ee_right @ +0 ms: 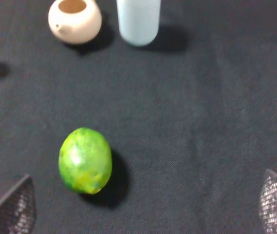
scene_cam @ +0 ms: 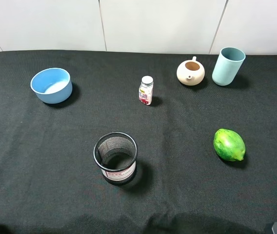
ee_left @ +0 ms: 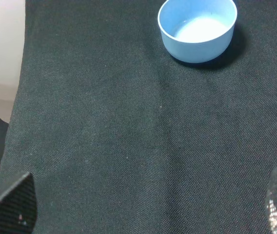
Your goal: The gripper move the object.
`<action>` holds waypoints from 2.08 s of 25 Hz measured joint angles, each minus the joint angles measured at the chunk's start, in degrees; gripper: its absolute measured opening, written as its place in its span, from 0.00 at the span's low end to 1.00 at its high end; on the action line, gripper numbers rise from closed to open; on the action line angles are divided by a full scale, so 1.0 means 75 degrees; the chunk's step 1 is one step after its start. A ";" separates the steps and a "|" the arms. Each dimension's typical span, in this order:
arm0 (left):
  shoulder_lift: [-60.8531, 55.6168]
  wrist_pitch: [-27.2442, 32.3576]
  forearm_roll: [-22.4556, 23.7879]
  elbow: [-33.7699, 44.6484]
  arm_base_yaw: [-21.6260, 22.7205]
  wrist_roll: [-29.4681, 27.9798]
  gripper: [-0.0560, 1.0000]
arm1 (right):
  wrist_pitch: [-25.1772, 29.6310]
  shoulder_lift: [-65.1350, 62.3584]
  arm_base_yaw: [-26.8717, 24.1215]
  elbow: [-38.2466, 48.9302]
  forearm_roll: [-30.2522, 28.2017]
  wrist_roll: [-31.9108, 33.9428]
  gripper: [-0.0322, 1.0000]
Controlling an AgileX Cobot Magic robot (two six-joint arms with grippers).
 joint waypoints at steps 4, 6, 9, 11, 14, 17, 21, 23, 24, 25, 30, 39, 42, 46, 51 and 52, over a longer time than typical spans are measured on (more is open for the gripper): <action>0.0000 0.0000 0.0000 0.0000 0.0000 0.0000 0.99 | -0.0023 0.0806 0.0000 -0.0063 0.0312 0.0000 0.70; 0.0000 0.0000 0.0000 0.0000 0.0000 0.0000 0.99 | -0.0047 0.1167 0.0000 -0.0178 0.0439 -0.0096 0.70; 0.0000 0.0000 0.0000 0.0000 0.0000 0.0000 0.99 | -0.0047 0.1713 0.0000 -0.0424 0.0548 -0.0403 0.70; 0.0000 0.0000 0.0000 0.0000 0.0000 0.0000 0.99 | -0.0047 0.2039 0.0000 -0.0657 0.0609 -0.0607 0.70; 0.0000 0.0000 0.0000 0.0000 0.0000 0.0000 0.99 | -0.0052 0.2533 0.0000 -0.1017 0.0665 -0.0812 0.70; 0.0000 0.0000 0.0000 0.0000 0.0000 0.0000 0.99 | -0.0060 0.3012 0.0000 -0.1339 0.0691 -0.0966 0.70; 0.0000 0.0000 0.0000 0.0000 0.0000 0.0000 0.99 | -0.0060 0.3674 0.0000 -0.1755 0.0724 -0.1216 0.70; 0.0000 0.0000 0.0000 0.0000 0.0000 0.0000 0.99 | -0.0068 0.4029 0.0000 -0.1926 0.0749 -0.1335 0.70; 0.0000 0.0000 0.0000 0.0000 0.0000 0.0000 0.99 | -0.0068 0.4178 0.0000 -0.2020 0.0766 -0.1385 0.70; 0.0000 0.0000 0.0000 0.0000 0.0000 0.0000 0.99 | -0.0068 0.4351 0.0000 -0.2113 0.0804 -0.1416 0.70; 0.0000 0.0000 0.0000 0.0000 0.0000 0.0000 0.99 | -0.0075 0.5126 0.0000 -0.2578 0.1023 -0.1528 0.70; 0.0000 0.0000 0.0000 0.0000 0.0000 0.0000 0.99 | -0.0091 0.6434 0.0565 -0.3474 0.0936 -0.1683 0.70; 0.0000 0.0000 0.0000 0.0000 0.0000 0.0000 0.99 | -0.0114 0.6939 0.0974 -0.3793 0.0705 -0.1695 0.70; 0.0000 0.0000 0.0000 0.0000 0.0000 0.0000 0.99 | -0.0127 0.7667 0.1333 -0.4279 0.0635 -0.1699 0.70; 0.0000 0.0000 0.0000 0.0000 0.0000 0.0000 0.99 | -0.0134 0.8566 0.1798 -0.4914 0.0479 -0.1707 0.70; 0.0000 0.0000 0.0000 0.0000 0.0000 0.0000 0.99 | -0.0141 0.8732 0.1898 -0.5011 0.0443 -0.1719 0.70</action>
